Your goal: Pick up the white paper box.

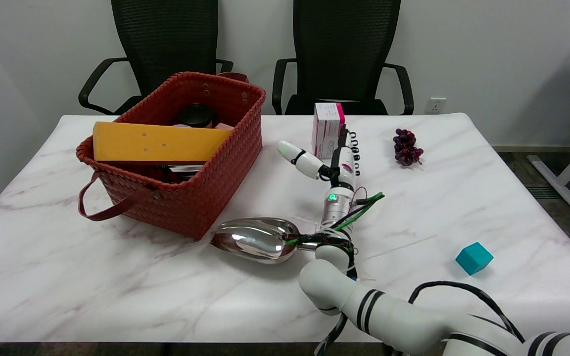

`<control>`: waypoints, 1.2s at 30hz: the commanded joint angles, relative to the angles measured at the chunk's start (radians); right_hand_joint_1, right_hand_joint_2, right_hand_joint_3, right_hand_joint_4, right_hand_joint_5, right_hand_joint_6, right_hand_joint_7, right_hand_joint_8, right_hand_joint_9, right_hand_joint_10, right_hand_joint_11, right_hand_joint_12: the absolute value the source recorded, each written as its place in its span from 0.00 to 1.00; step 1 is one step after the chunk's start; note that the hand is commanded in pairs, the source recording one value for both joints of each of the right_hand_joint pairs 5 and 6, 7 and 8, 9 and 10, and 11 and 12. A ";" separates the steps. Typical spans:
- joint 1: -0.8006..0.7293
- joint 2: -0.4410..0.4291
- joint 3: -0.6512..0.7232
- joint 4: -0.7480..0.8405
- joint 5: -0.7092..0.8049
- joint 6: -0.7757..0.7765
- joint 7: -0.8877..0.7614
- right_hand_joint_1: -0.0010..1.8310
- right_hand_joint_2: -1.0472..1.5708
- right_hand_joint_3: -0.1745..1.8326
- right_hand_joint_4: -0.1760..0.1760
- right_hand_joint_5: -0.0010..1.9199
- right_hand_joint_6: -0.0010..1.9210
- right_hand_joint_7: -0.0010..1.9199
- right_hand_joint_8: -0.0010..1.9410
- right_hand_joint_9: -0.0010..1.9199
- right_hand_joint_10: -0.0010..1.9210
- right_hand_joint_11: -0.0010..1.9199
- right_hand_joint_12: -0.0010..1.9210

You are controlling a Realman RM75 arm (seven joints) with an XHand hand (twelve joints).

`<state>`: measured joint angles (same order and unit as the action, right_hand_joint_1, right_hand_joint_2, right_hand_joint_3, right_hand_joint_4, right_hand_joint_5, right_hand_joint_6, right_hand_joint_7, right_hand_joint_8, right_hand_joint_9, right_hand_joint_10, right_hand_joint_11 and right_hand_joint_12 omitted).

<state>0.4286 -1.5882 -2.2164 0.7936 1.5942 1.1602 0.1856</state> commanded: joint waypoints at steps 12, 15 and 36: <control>0.065 -0.024 0.012 0.080 0.147 0.052 -0.119 0.47 0.53 0.00 0.50 0.00 0.00 0.00 0.00 0.00 0.00 0.00 0.00; 0.071 -0.023 0.008 0.114 0.192 0.049 -0.179 0.47 0.52 0.00 0.50 0.00 0.00 0.00 0.00 0.00 0.00 0.00 0.00; 0.175 -0.023 0.032 0.085 0.335 0.112 -0.490 0.49 0.51 0.00 0.50 0.00 0.00 0.00 0.00 0.00 0.00 0.00 0.00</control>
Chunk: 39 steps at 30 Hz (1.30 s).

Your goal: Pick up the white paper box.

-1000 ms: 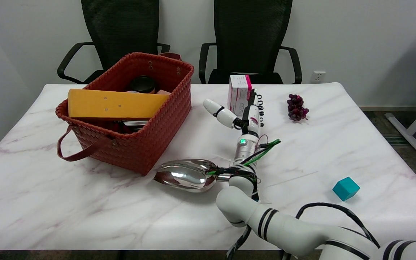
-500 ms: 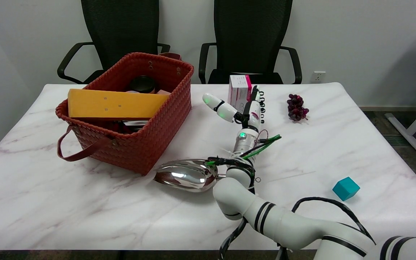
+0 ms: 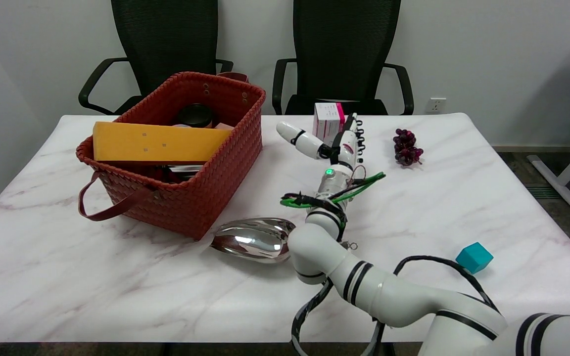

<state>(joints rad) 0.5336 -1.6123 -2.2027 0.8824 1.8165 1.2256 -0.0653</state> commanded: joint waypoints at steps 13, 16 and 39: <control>0.092 0.004 0.039 -0.053 0.113 0.039 -0.239 0.60 0.60 0.13 0.50 0.00 0.00 0.00 0.00 0.00 0.00 0.00 0.00; 0.113 0.004 0.042 -0.089 0.115 0.010 -0.235 0.61 0.61 0.16 0.50 0.00 0.00 0.00 0.00 0.00 0.00 0.00 0.00; 0.193 0.002 0.045 -0.261 0.131 -0.114 -0.121 0.56 0.56 0.27 0.50 0.00 0.00 0.00 0.00 0.00 0.00 0.00 0.00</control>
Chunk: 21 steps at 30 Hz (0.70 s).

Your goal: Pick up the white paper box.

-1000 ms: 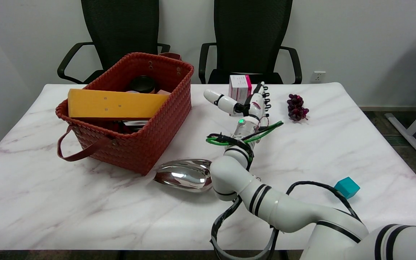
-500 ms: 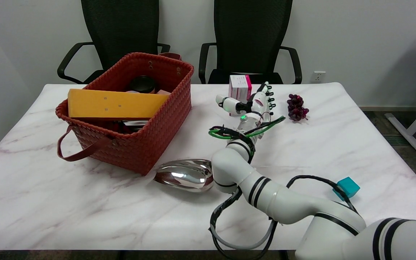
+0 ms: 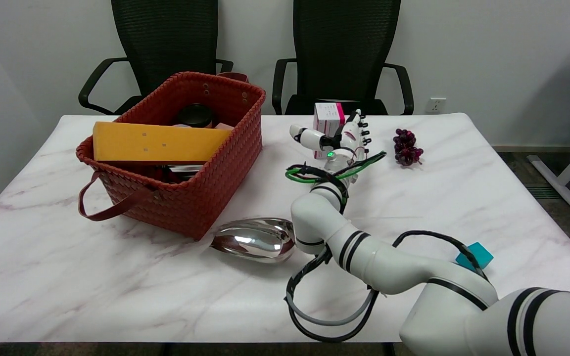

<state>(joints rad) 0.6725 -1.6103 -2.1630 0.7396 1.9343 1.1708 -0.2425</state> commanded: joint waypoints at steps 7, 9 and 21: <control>0.066 0.007 0.006 -0.153 0.015 -0.064 0.095 0.55 0.57 0.24 0.50 0.00 0.00 0.00 0.00 0.00 0.00 0.00 0.00; 0.073 0.007 0.009 -0.175 0.015 -0.076 0.121 0.55 0.58 0.24 0.50 0.00 0.00 0.00 0.00 0.00 0.00 0.00 0.00; 0.115 0.007 0.026 -0.245 0.016 -0.168 0.169 0.51 0.62 0.18 0.50 0.00 0.00 0.00 0.00 0.00 0.00 0.00 0.00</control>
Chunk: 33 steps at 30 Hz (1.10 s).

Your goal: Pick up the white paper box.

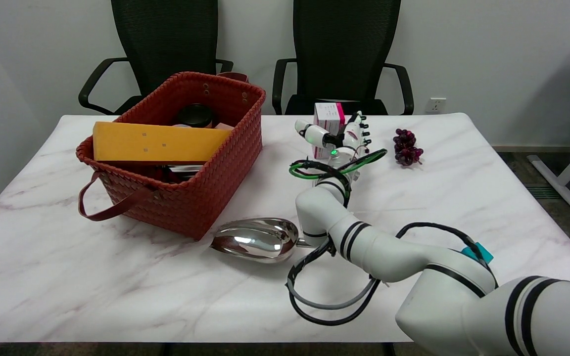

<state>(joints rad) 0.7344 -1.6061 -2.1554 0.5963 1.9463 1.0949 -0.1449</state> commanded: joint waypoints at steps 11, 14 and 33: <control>0.081 0.006 0.018 -0.134 0.004 -0.130 0.076 0.50 0.64 0.14 0.50 0.00 0.00 0.00 0.00 0.00 0.00 0.00 0.00; 0.082 0.010 0.018 -0.135 0.004 -0.137 0.076 0.50 0.65 0.13 0.50 0.00 0.00 0.00 0.00 0.00 0.00 0.00 0.00; 0.083 0.011 0.020 -0.145 0.027 -0.132 0.076 0.55 0.81 0.26 0.50 0.00 0.00 0.00 0.00 0.00 0.00 0.00 0.00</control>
<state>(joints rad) 0.8120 -1.5973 -2.1374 0.4653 1.9573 0.9698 -0.0738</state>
